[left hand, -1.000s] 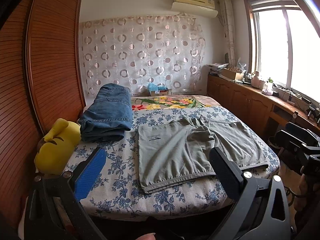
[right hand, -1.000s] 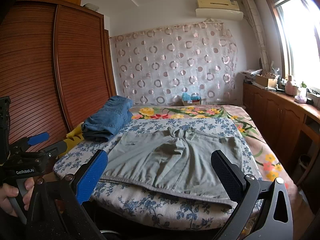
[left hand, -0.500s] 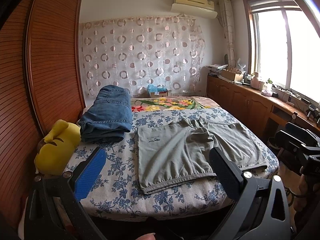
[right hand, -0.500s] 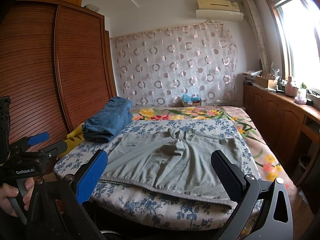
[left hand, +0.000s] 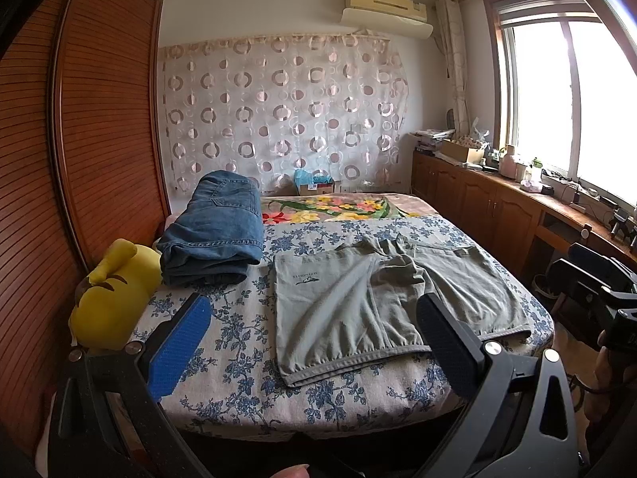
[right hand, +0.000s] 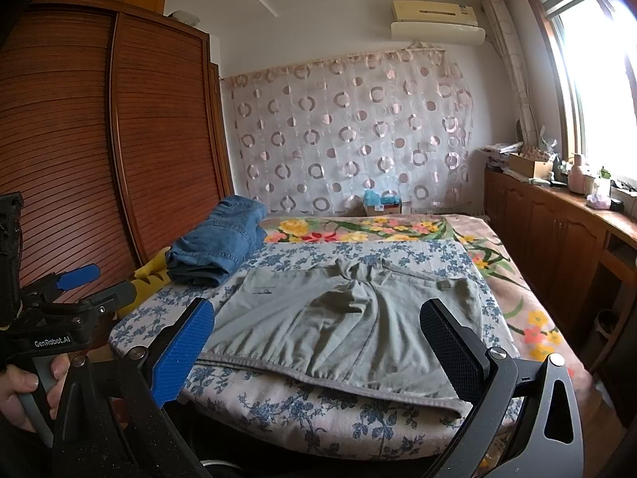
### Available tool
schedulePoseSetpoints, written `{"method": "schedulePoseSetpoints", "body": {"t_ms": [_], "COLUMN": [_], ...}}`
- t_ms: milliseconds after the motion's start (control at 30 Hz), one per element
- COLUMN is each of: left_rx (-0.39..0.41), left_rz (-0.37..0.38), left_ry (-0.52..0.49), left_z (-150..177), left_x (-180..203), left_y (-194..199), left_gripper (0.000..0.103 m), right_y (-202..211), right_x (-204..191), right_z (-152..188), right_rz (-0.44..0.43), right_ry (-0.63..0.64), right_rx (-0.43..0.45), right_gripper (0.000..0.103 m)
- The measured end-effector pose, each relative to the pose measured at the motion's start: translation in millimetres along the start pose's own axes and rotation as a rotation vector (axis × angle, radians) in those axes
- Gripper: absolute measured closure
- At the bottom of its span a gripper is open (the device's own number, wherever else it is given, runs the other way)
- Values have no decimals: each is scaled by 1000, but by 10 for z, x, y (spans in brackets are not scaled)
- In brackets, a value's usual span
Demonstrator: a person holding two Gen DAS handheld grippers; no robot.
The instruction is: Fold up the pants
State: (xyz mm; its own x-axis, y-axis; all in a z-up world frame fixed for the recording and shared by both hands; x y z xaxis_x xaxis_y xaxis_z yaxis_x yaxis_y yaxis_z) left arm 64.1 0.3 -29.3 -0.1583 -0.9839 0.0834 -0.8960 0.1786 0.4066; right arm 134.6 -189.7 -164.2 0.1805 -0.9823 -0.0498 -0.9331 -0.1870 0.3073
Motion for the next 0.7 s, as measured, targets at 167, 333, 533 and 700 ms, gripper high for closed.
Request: {"method": "schedulePoseSetpoints", "body": {"t_ms": [167,333,533,700], "left_rx": [2,2,2,3], "left_rz": [1,0,2,1], "left_ry": [0,0,0,0], "left_z": [-12,-31,-81,-63], "left_x": [-7,-9,-13,-6], "left_y": [18,33,70,62], "left_gripper": [0,0,0,0], "right_y": [2,1,8,8], "right_x": [-3,-7,-11,-14], "right_z": [-2,-1,1,2], "right_rz": [-1,-1,-2,-2], "right_ry": [0,0,-1,0], "right_rx": [2,2,3,3], "right_gripper": [0,0,0,0]}}
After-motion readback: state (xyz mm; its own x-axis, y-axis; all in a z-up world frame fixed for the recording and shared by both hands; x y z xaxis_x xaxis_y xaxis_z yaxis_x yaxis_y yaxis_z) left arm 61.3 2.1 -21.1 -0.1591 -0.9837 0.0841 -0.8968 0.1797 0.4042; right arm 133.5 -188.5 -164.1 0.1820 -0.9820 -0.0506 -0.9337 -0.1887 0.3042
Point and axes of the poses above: each gripper's, at about its wrist camera, not at the fingertips, and y roughly against the way its jaws point, x to its right, z to its underside, the point moved 7 cm from there along -y, roughly the way its jaws point, and after that the axes turned 11 degrees about z, right-handed, at the moved point
